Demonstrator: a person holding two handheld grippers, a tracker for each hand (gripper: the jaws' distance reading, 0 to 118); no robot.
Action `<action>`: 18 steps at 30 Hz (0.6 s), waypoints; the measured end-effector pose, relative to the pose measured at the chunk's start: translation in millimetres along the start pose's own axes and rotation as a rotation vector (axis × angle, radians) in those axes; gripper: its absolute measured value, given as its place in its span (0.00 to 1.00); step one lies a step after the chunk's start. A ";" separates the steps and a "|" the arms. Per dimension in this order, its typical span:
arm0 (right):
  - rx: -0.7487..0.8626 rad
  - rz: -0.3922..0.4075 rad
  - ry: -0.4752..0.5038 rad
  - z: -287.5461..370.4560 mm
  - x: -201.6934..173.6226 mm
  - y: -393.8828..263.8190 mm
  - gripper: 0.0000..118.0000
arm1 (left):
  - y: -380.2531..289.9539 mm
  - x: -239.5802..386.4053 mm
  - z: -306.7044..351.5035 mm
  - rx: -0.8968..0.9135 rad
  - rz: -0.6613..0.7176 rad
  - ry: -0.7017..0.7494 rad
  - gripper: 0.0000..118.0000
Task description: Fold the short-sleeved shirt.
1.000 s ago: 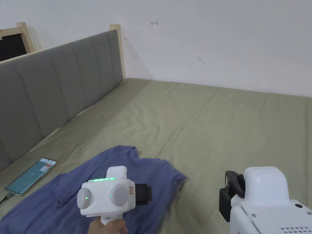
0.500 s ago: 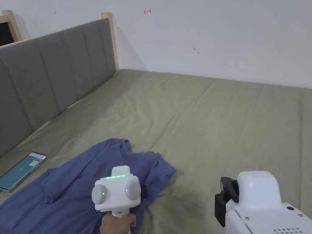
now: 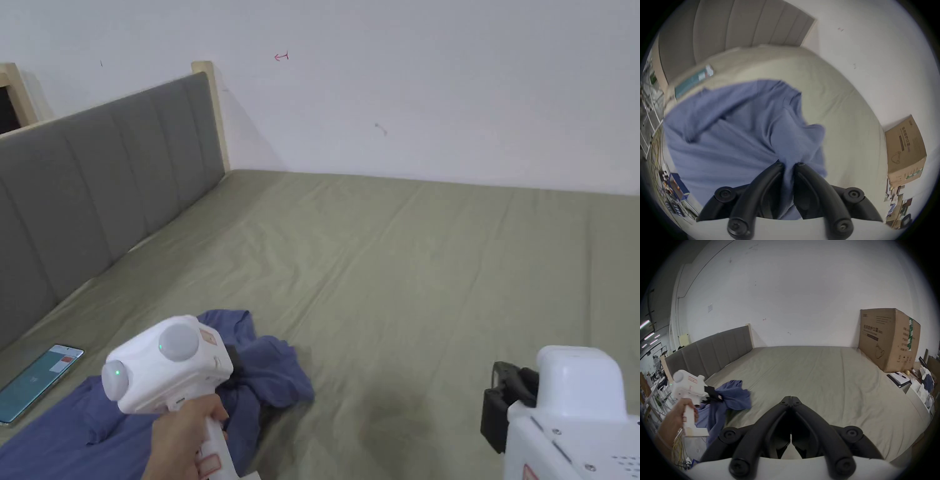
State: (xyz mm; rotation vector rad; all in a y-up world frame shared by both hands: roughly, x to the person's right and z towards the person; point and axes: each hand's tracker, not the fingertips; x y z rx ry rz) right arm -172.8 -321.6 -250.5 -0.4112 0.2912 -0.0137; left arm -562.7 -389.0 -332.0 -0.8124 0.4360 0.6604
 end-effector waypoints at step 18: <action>0.203 -0.167 -0.341 99.9 117.0 34.7 0.00 | -87.6 320.4 126.2 -0.122 -0.419 -0.784 0.04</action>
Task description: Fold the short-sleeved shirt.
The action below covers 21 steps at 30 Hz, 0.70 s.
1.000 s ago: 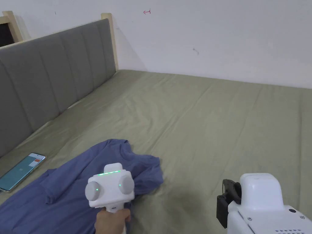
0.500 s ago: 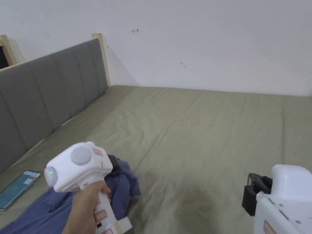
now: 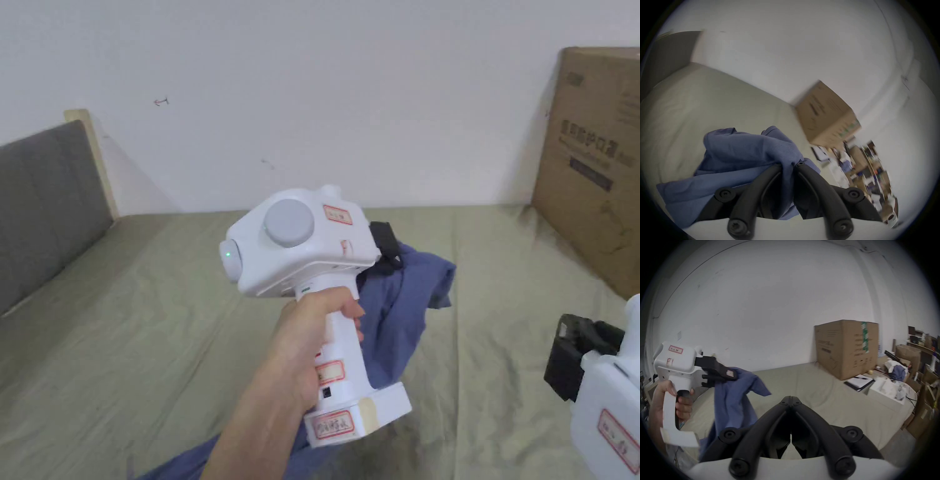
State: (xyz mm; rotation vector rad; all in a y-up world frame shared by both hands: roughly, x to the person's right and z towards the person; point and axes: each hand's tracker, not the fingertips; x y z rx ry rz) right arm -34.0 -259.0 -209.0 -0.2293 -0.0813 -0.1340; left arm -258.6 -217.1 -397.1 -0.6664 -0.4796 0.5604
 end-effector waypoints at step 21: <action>-0.105 -0.101 -0.213 -2.9 100.6 -20.2 0.00 | -229.4 -17.7 -202.4 -0.576 -0.061 0.094 0.72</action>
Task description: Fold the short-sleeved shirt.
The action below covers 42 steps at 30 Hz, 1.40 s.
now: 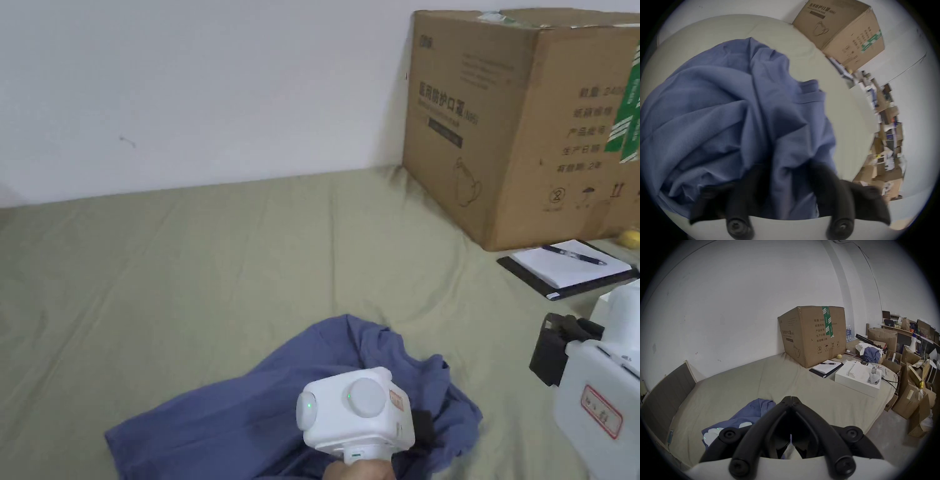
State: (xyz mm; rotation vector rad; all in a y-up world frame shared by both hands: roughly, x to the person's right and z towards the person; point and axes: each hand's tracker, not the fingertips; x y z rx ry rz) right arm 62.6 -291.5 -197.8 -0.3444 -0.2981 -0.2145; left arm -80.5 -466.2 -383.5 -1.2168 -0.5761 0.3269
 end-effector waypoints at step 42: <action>-0.293 0.255 0.237 -87.9 -127.3 -67.2 0.00 | 36.0 -282.0 145.4 0.142 0.263 0.573 0.92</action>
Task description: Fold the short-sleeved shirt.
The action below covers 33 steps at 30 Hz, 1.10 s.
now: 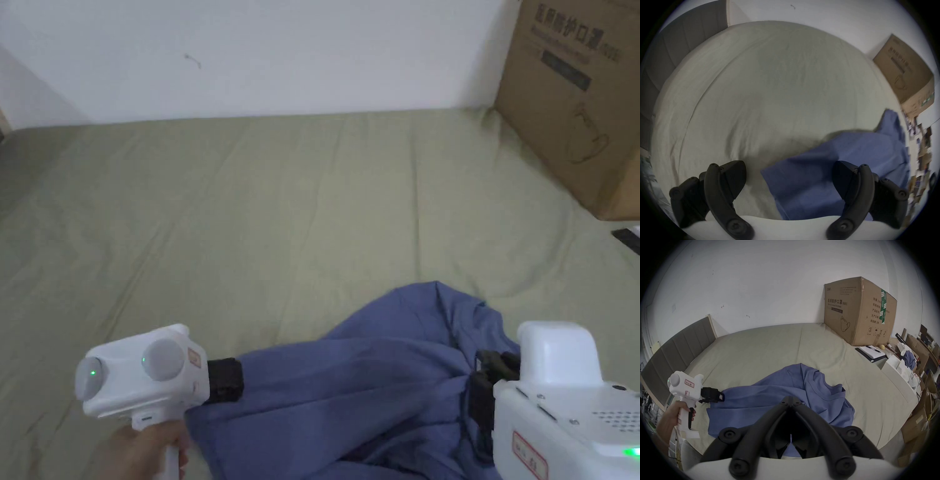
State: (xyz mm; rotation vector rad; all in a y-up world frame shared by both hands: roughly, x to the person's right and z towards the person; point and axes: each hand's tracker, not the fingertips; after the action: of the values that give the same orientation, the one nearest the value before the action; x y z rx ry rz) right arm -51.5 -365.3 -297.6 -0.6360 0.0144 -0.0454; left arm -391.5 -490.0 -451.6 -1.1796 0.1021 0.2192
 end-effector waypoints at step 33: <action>-0.605 0.408 0.190 -344.5 -3.2 99.9 0.75 | -5.9 6.2 50.5 0.146 -0.087 -0.027 0.00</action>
State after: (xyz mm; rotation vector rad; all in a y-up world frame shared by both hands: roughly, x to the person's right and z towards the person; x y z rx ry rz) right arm -60.4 -489.3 -634.0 -1.2200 0.3515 0.3046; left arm -385.9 -444.7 -428.4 -1.0335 0.0424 0.1483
